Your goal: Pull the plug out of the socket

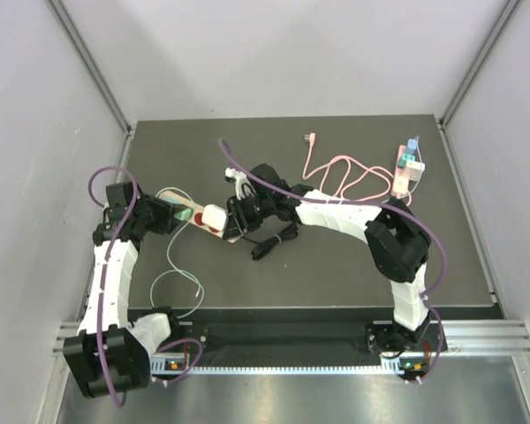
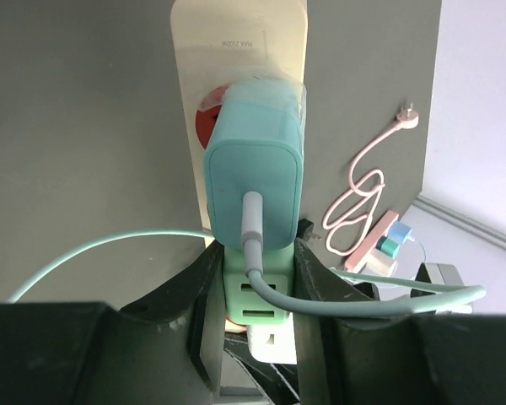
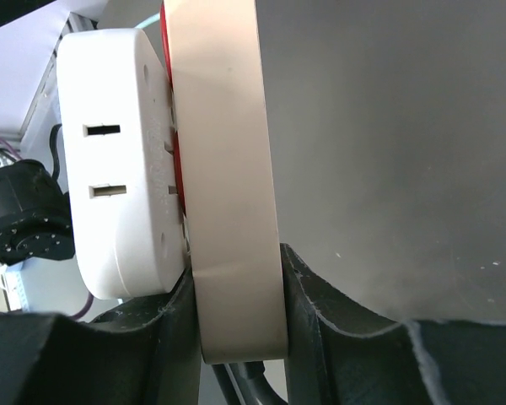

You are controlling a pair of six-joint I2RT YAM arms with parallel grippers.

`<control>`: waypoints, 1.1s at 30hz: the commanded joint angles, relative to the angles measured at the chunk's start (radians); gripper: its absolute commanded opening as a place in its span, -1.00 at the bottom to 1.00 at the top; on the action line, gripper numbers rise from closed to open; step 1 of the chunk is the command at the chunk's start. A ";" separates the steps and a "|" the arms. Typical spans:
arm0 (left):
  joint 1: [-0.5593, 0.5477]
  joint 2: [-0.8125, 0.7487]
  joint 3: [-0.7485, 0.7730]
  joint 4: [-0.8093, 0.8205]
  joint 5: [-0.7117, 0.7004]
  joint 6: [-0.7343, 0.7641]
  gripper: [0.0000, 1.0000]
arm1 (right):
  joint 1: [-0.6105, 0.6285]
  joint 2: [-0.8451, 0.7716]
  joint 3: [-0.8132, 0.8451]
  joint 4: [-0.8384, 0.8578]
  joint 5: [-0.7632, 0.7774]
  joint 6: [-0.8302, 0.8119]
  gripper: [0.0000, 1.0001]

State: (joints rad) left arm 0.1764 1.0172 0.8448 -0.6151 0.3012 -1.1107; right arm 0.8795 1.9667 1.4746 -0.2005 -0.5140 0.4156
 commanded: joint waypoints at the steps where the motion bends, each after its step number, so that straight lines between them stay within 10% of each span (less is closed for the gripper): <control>1: -0.009 -0.058 0.010 0.059 0.196 0.040 -1.00 | -0.074 0.009 -0.011 -0.030 0.241 0.045 -1.00; 10: -0.009 -0.077 -0.161 0.592 0.452 -0.084 -1.00 | -0.132 -0.020 -0.077 0.026 0.209 0.095 -1.00; 21: -0.009 -0.100 0.013 0.127 0.127 0.103 -1.00 | -0.189 -0.017 -0.108 0.030 0.256 0.124 -1.00; 26: -0.008 -0.155 -0.167 0.641 0.377 -0.036 -1.00 | -0.203 -0.008 -0.117 0.046 0.229 0.129 -1.00; 33: -0.009 -0.102 -0.145 0.747 0.496 -0.115 -1.00 | -0.206 -0.003 -0.132 0.056 0.229 0.126 -1.00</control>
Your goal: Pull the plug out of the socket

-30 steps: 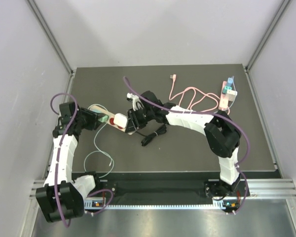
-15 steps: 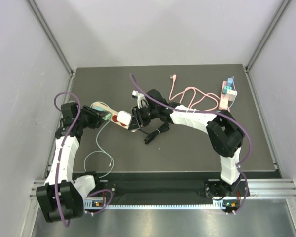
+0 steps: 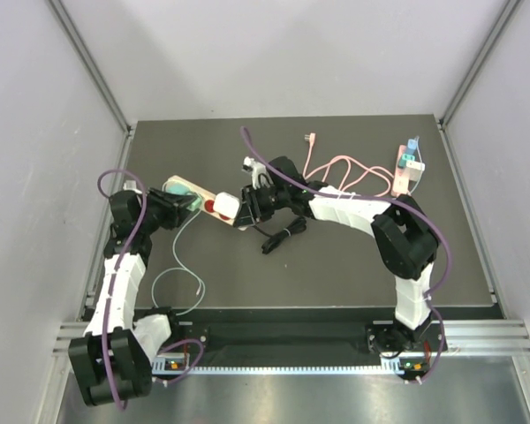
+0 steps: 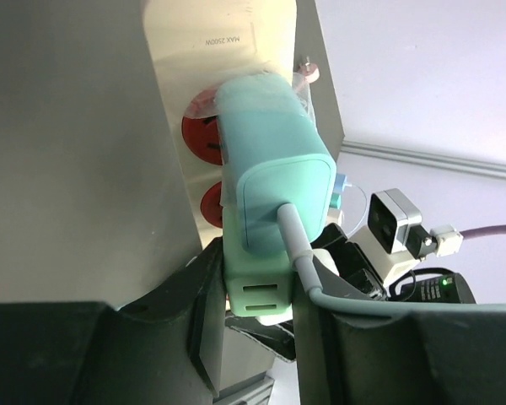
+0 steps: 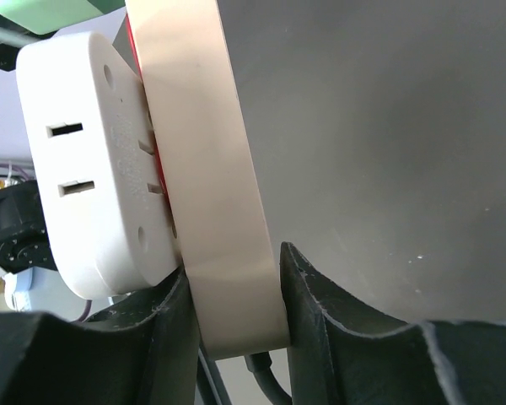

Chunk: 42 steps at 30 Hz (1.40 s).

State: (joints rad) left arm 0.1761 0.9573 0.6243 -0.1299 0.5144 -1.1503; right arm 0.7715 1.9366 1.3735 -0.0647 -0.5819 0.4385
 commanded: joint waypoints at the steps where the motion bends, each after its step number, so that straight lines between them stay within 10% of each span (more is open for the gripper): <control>1: -0.007 -0.038 0.100 0.242 0.285 -0.037 -1.00 | -0.100 0.027 -0.031 -0.076 0.298 0.100 -1.00; 17: -0.009 0.109 0.502 -0.749 -0.250 0.241 -1.00 | -0.120 0.022 -0.025 -0.109 0.370 0.088 -1.00; 42: -0.007 0.113 0.441 -0.682 -0.254 0.317 -1.00 | -0.120 -0.004 -0.056 -0.043 0.309 0.048 -1.00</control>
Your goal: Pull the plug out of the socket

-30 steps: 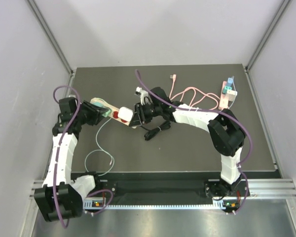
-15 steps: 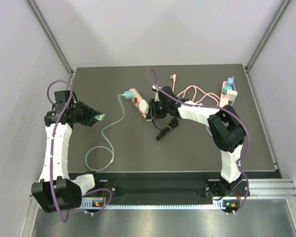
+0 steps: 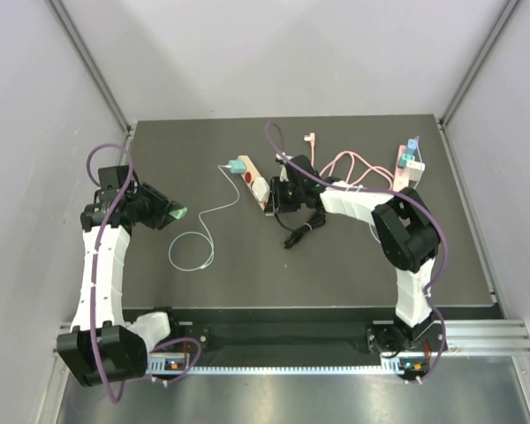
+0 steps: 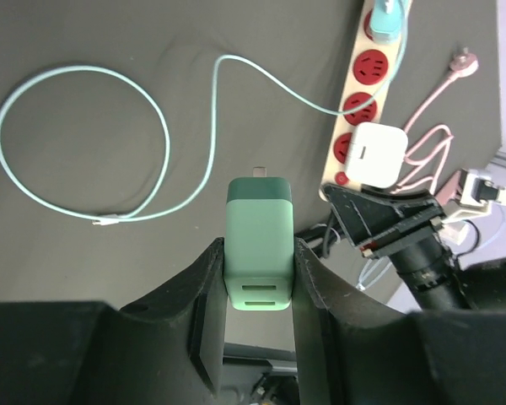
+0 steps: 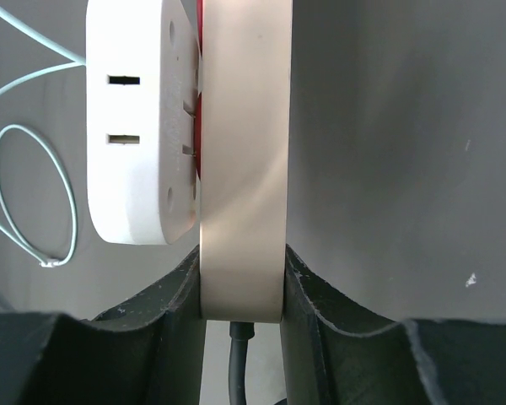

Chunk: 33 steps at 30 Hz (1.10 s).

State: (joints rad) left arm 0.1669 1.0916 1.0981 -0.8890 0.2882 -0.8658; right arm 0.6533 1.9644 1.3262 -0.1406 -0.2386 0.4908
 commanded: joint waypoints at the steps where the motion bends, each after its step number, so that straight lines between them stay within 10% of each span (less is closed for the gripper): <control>1: 0.003 -0.022 -0.044 0.093 -0.030 0.039 -1.00 | -0.004 -0.032 -0.013 0.039 -0.047 -0.004 -1.00; 17: 0.083 0.267 -0.192 0.676 -0.041 0.042 -1.00 | -0.101 -0.061 -0.119 0.272 -0.410 0.014 -1.00; 33: 0.137 0.789 0.106 0.874 -0.081 -0.191 -0.54 | -0.109 -0.068 -0.148 0.365 -0.518 0.046 -1.00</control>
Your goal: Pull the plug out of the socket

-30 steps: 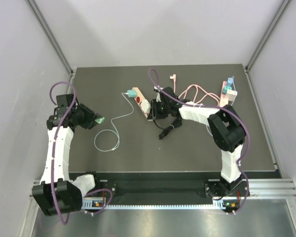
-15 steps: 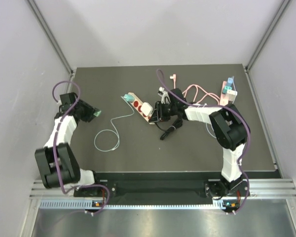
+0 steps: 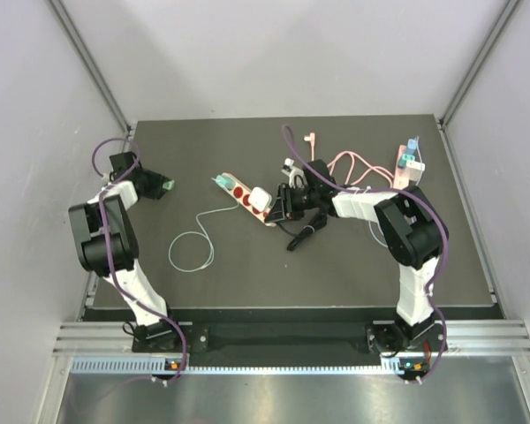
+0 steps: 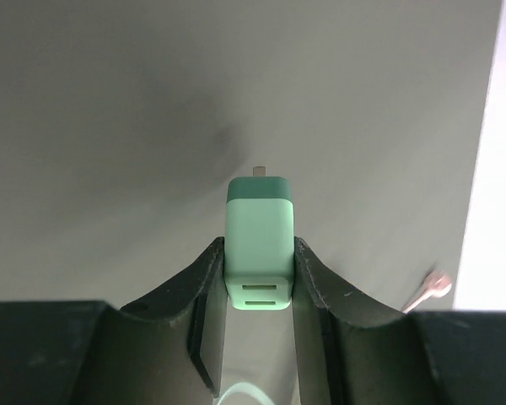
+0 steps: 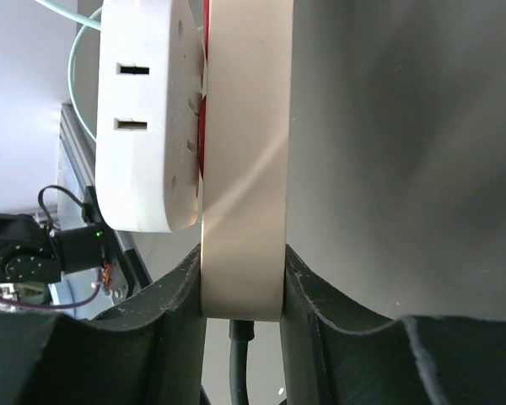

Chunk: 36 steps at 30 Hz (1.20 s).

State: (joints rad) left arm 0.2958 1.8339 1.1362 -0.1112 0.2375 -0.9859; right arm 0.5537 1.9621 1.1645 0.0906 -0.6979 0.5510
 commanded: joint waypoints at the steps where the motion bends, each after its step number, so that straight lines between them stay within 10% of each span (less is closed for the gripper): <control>1: 0.006 0.063 0.080 0.090 -0.036 -0.080 -0.47 | -0.009 -0.066 0.015 0.133 -0.061 -0.014 -1.00; 13: 0.026 0.114 0.208 0.044 0.005 -0.028 0.60 | -0.011 -0.034 0.047 0.155 -0.121 -0.013 -1.00; 24: 0.040 -0.188 0.016 0.014 0.204 0.141 0.66 | -0.032 -0.014 0.135 0.034 -0.166 -0.195 -1.00; 36: -0.095 -0.550 -0.409 0.228 0.338 -0.088 0.90 | -0.031 -0.075 0.127 -0.084 -0.092 -0.428 -1.00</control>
State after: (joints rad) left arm 0.2417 1.3693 0.7593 -0.0296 0.5545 -0.9863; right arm 0.5362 1.9697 1.2598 -0.0490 -0.7811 0.2363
